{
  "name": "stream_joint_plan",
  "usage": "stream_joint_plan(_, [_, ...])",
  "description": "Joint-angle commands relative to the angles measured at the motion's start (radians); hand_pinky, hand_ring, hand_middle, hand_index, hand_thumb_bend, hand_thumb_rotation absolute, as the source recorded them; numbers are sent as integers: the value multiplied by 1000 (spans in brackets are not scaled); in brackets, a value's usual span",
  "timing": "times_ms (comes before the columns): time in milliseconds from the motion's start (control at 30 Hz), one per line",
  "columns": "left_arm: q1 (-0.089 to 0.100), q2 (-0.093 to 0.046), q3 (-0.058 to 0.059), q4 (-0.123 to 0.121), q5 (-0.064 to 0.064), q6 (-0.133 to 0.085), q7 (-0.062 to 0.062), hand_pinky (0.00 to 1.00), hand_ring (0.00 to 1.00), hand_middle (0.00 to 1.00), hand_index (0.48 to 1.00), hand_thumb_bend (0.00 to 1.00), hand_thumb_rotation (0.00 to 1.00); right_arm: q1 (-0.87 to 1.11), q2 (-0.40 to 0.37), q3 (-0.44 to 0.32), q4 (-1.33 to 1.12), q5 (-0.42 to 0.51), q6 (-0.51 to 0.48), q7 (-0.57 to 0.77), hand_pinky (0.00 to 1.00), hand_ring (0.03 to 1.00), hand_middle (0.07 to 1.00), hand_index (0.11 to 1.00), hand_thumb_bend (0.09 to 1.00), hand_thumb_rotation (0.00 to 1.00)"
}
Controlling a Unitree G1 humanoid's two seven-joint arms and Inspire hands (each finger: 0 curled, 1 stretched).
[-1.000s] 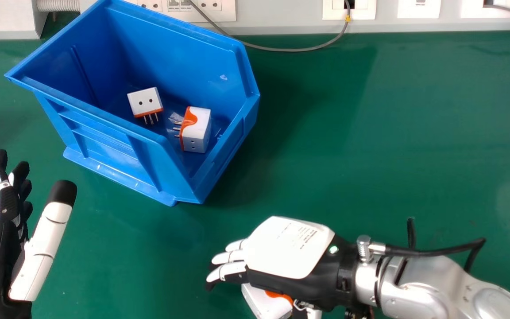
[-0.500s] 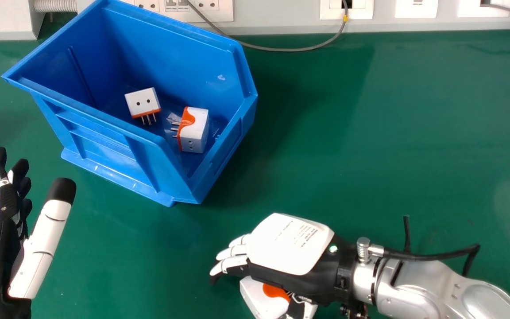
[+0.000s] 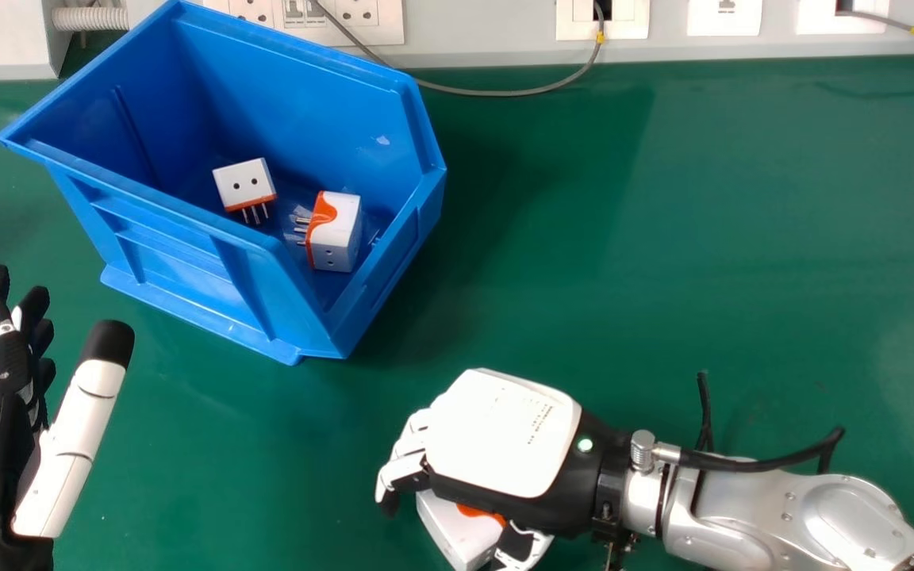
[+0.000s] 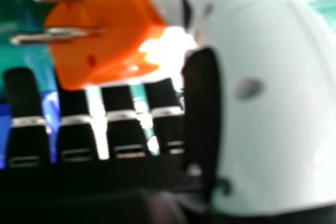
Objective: Pick all objects and put in blue box
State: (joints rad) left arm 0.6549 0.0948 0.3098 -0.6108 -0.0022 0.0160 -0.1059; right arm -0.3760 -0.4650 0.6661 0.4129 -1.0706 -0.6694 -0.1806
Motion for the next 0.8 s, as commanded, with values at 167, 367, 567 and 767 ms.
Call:
stream_joint_plan(167, [-1,5,13,-17,-5,-11,1,1000,1000,1000,1000,789,856,-75,17,-15,46,9,12,-44,413,484,529,530,490,6])
stream_joint_plan(367, [3,1,9,-27,-2,-5,2,1000,1000,1000,1000,784,856,-99,34,-28,73,29,4,-50,398,453,504,495,496,3])
stream_joint_plan(567, [2,-2,1,-32,4,-3,4,1000,1000,1000,1000,784,855,-105,38,-38,74,42,5,-55,393,444,501,493,497,2])
stream_joint_plan(767, [1,-1,1,-26,10,-3,7,1000,1000,1000,1000,786,852,-81,24,-67,2,92,12,-9,389,432,496,488,499,1])
